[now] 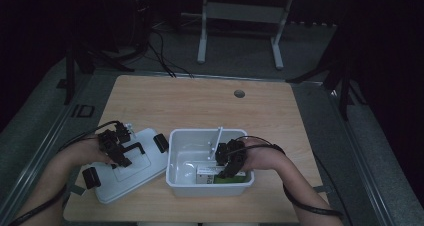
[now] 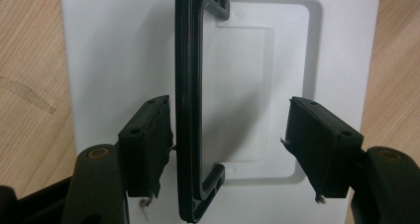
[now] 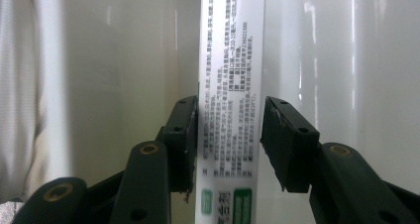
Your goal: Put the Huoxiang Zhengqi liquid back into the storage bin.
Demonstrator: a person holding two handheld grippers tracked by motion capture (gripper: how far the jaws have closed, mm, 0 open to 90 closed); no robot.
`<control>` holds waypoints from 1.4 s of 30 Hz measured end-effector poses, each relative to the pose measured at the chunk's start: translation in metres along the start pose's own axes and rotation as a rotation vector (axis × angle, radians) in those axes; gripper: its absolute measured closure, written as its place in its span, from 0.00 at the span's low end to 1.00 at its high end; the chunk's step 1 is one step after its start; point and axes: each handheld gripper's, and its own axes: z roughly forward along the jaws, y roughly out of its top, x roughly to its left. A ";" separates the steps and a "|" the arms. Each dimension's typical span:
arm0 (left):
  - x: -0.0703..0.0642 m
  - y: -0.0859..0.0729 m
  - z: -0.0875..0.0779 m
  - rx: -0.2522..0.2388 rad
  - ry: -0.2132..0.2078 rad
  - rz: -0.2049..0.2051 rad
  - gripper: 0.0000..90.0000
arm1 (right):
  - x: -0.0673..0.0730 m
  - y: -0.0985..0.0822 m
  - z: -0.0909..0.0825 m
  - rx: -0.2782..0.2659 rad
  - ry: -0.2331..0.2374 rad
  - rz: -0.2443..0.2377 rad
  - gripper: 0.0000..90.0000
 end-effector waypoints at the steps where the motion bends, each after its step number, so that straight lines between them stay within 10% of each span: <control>1: 0.000 0.000 0.000 0.000 0.000 -0.001 0.39 | 0.001 0.000 -0.004 -0.007 0.004 -0.001 0.64; 26: -0.001 0.002 0.001 0.004 -0.005 0.001 0.40 | -0.002 -0.059 -0.083 -0.147 -0.134 0.116 0.53; 42: 0.000 0.003 0.003 0.012 0.001 0.020 0.46 | -0.006 -0.122 -0.086 -0.174 -0.192 0.247 0.24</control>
